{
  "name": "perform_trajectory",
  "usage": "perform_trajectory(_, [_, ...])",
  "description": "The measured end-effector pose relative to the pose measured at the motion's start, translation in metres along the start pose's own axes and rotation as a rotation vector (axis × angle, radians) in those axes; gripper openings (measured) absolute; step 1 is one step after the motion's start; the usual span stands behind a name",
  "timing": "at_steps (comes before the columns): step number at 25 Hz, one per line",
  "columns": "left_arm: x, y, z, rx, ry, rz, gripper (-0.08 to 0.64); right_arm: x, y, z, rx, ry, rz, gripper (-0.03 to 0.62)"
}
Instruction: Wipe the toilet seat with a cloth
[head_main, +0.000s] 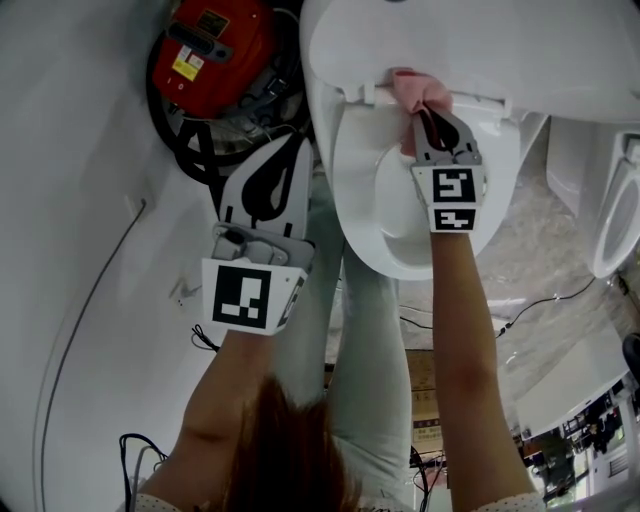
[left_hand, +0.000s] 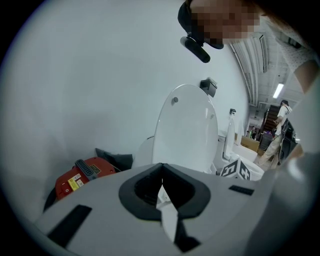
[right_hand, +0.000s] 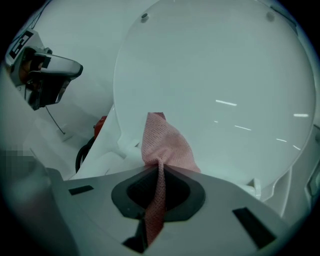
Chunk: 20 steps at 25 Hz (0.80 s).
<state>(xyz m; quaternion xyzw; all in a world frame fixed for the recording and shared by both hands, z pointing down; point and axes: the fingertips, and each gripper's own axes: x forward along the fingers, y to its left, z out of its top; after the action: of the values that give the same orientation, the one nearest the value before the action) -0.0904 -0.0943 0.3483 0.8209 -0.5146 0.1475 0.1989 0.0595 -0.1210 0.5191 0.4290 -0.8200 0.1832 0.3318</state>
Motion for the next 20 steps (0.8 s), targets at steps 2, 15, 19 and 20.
perform_trajectory(2, [0.002, -0.001, 0.003, 0.013, -0.014, 0.004, 0.002, -0.005, -0.01, -0.003, 0.001, 0.0, -0.015, 0.026])
perform_trajectory(15, [0.007, -0.026, 0.002, 0.01, -0.024, 0.006, 0.002, -0.036, -0.085, -0.037, 0.084, 0.006, -0.128, 0.026])
perform_trajectory(19, [0.01, -0.04, -0.001, 0.01, -0.016, -0.006, 0.002, -0.043, -0.098, -0.044, 0.082, 0.008, -0.142, 0.026])
perform_trajectory(20, [0.01, -0.043, -0.002, 0.011, -0.015, -0.009, 0.002, -0.044, -0.1, -0.046, 0.074, 0.013, -0.144, 0.026])
